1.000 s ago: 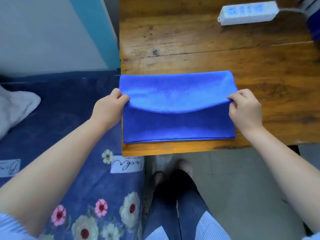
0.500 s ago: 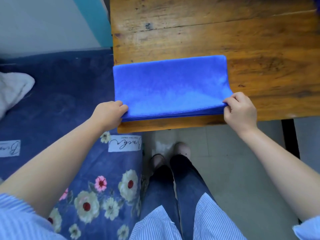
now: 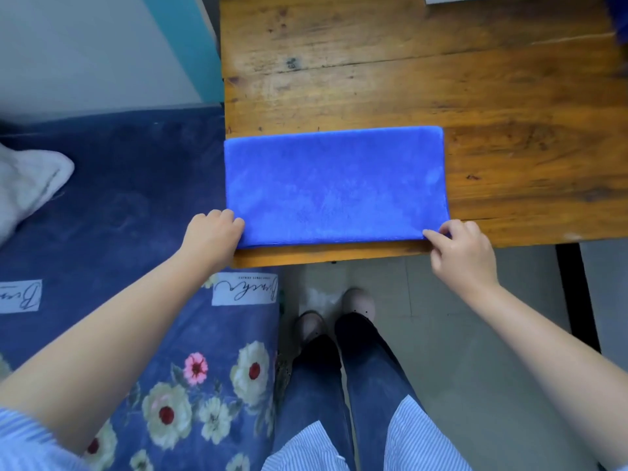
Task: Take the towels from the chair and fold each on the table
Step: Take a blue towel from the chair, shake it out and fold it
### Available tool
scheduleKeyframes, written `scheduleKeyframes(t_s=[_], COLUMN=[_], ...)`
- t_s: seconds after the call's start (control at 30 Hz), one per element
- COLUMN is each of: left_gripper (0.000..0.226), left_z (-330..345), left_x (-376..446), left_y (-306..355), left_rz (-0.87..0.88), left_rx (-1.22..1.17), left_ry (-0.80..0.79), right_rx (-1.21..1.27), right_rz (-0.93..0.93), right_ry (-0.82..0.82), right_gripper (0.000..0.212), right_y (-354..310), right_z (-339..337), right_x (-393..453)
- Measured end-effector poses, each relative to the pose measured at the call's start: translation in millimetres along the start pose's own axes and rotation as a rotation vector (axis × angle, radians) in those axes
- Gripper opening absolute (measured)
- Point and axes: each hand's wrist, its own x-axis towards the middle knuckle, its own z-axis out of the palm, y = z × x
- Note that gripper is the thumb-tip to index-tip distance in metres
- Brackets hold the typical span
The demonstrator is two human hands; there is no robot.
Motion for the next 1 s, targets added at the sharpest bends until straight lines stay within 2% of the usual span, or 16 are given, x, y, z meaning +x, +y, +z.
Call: scheduleKeyframes(t_s=[0.1,0.13,0.17,0.2,0.27,0.37,0.47,0.6,0.73,0.8,0.9,1.0], left_gripper=[0.027,0.021,0.010,0.012,0.032,0.049,0.051,0.054,0.060,0.065,0.067,0.068], left_z=[-8,-12,-17,-20,-37,-54,-51,-36,-23,-18,-18,-21], left_x=[11,17,25,33,50,70,87,102,102,104,104,102], left_y=[6,12,18,27,44,59,59,44,23,16,12,14], left_rz=[0.013,0.032,0.034,0.020,-0.042,-0.135,-0.158,-0.192,-0.276,-0.348,-0.364,-0.376], left_rx=[-0.162,-0.241,-0.316,-0.405,-0.588,-0.628,-0.612,-0.587,-0.594,-0.616,-0.642,-0.612], left_ry=[0.300,0.394,0.452,0.483,0.498,0.262,0.231,0.222,0.216,0.193,0.169,0.158], right_rx=[0.039,0.029,0.004,-0.015,-0.017,0.008,0.006,-0.032,-0.031,-0.020,-0.012,0.051], right_rz=[-0.020,-0.037,-0.061,-0.081,-0.117,-0.111,-0.087,-0.082,-0.027,0.054,0.167,0.337], right_ry=[0.033,0.033,0.024,-0.020,-0.158,-0.260,-0.433,-0.497,-0.488,-0.470,-0.402,-0.370], right_gripper=[0.035,0.035,0.036,0.037,0.042,0.045,0.051,0.054,0.055,0.064,0.079,0.074], right_y=[-12,-20,-29,-41,-66,-94,-104,-99,-68,-44,-12,13], right_z=[-4,-4,-1,1,6,17,32,48,43,39,31,27], right_x=[21,34,47,59,89,125,145,155,155,154,147,140])
